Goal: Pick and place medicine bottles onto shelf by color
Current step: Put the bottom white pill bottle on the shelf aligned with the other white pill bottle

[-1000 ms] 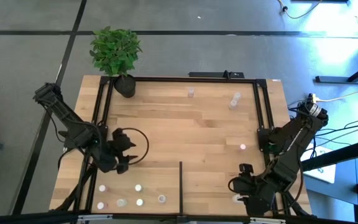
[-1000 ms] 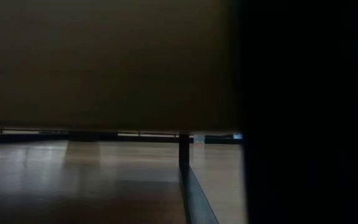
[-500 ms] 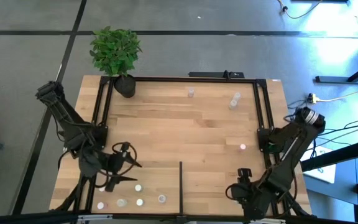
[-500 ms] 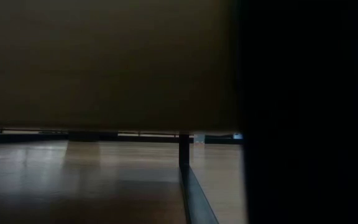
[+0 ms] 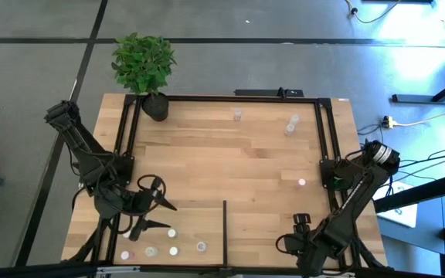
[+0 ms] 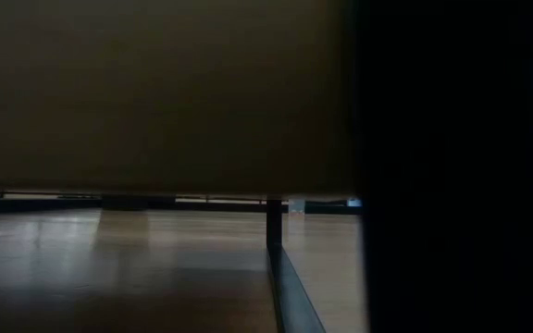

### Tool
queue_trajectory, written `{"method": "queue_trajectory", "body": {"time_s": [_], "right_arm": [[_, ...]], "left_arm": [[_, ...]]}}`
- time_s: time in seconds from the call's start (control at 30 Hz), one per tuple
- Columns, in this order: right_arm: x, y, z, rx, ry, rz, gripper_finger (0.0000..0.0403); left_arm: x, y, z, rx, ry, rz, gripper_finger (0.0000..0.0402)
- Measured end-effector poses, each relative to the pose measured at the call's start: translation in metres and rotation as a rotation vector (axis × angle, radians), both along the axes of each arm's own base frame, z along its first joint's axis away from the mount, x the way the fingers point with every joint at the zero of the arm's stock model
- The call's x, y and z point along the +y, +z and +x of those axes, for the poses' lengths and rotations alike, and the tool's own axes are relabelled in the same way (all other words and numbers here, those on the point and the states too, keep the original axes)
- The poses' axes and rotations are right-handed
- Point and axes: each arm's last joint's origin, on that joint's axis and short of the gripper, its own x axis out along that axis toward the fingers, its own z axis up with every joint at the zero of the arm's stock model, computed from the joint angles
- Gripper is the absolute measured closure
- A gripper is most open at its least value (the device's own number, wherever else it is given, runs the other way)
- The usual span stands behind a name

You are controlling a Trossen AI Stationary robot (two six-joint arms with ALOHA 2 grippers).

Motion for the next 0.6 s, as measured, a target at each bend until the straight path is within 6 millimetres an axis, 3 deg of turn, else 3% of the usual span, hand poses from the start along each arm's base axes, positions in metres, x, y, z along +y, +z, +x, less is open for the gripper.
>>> {"method": "queue_trajectory", "body": {"time_s": [0.6], "right_arm": [[0.0025, -0.0019, -0.0017, -0.038, 0.029, -0.011, 0.0163]], "left_arm": [[0.0, -0.0001, 0.0, 0.001, 0.002, -0.003, 0.0166]]}}
